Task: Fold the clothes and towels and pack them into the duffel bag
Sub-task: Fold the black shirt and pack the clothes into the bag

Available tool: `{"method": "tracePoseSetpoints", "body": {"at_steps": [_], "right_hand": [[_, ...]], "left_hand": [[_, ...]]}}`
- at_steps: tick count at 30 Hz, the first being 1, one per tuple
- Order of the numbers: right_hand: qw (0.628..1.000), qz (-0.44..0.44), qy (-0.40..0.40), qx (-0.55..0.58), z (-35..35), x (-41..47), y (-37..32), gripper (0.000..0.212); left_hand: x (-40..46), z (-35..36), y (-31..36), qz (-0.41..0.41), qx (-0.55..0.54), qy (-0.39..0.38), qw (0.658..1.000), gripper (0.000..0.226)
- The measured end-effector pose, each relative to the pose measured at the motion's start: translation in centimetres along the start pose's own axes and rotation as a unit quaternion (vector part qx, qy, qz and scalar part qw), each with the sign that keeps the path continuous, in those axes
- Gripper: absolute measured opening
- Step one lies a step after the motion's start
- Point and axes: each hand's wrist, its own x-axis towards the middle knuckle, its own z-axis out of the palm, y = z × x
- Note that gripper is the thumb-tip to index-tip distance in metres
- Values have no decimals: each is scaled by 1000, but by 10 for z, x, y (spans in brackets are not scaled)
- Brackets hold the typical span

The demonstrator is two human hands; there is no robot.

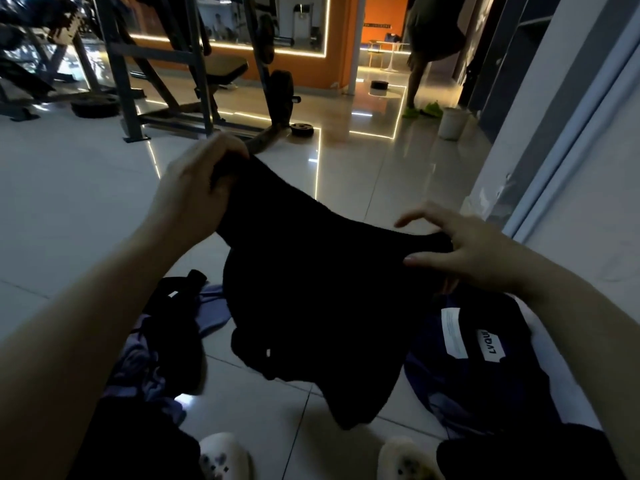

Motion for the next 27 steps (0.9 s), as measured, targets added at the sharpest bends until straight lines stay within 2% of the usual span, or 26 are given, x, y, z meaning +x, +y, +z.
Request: {"method": "tracePoseSetpoints", "body": {"at_steps": [2, 4, 6, 9, 12, 14, 16, 18, 20, 23, 27], "right_hand": [[995, 59, -22, -78, 2, 7, 18, 28], [992, 76, -26, -94, 4, 13, 27, 29], [997, 49, -21, -57, 2, 14, 22, 33], [999, 19, -37, -13, 0, 11, 8, 33], [996, 26, -70, -56, 5, 4, 0, 25], [991, 32, -79, -101, 11, 2, -5, 27], [982, 55, -93, -152, 13, 1, -3, 44], [970, 120, -150, -147, 13, 1, 3, 60], [955, 181, -214, -100, 13, 4, 12, 57], [935, 221, -273, -50, 18, 16, 25, 40], [937, 226, -264, 22, 23, 26, 26, 35]], "left_hand": [[-10, 4, -4, -11, 70, -106, 992, 29], [-17, 12, -8, -35, 140, -174, 974, 31], [-18, 13, -12, -63, 155, -175, 970, 24], [-22, 7, -19, -96, 171, -192, 962, 26], [-25, 9, -19, -74, 205, -182, 959, 22], [-21, 9, -15, -41, 182, -152, 971, 19], [-17, 8, -13, -18, 124, -140, 982, 24], [-15, 7, -7, 12, 78, -148, 986, 27], [-13, 10, 4, 39, 59, -154, 986, 25], [-11, 14, 21, 51, 52, -158, 985, 28], [-12, 9, 18, 46, 72, -156, 984, 20]]}}
